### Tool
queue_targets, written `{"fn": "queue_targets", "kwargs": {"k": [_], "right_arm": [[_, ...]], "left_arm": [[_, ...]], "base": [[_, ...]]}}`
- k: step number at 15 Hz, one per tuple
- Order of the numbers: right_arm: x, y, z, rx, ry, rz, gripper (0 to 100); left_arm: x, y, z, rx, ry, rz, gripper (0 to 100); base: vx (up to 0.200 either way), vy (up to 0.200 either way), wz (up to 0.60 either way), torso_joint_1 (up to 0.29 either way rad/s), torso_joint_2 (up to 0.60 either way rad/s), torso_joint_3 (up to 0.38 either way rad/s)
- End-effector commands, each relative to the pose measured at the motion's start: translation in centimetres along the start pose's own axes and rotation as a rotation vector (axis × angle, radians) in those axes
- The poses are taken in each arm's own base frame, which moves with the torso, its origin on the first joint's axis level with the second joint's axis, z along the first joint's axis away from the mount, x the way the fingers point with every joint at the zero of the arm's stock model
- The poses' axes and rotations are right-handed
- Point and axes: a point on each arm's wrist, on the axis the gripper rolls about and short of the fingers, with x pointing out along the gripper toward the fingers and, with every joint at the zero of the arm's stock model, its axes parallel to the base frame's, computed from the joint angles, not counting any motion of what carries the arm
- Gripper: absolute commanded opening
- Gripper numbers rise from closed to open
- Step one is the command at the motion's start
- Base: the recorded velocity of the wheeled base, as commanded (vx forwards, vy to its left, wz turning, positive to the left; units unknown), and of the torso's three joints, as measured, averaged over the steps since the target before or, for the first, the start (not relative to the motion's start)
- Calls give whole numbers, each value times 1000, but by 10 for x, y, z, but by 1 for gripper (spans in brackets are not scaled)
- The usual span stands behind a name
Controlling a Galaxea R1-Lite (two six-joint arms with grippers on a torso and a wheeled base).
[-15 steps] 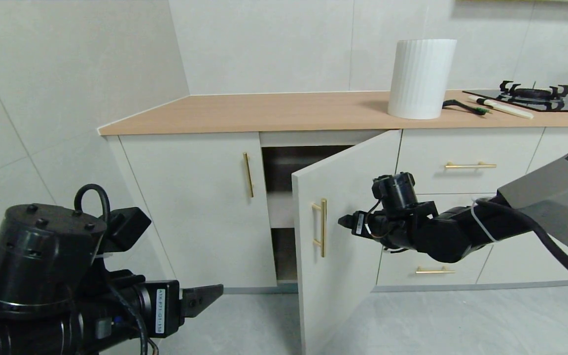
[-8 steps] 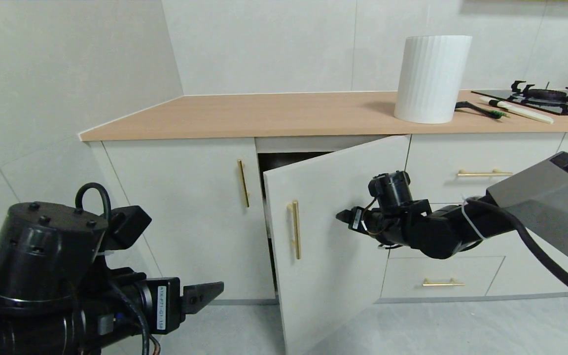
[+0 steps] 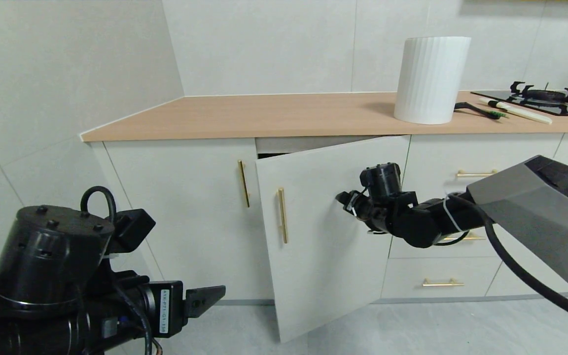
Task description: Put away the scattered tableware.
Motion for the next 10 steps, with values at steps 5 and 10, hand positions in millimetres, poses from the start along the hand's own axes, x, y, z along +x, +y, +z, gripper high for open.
{"fn": "queue_targets", "kwargs": {"k": [5,10], "right_arm": [[37,-20,9,84,-57,-51,100],[61,-33,13,103,-143,-122,100]], "left_arm": [[3,0,-1,2,10,6,100],[4,0,-1,1,14,8,100]], "base": [[0,0,0,0,0,0],[0,0,0,0,0,0]]}}
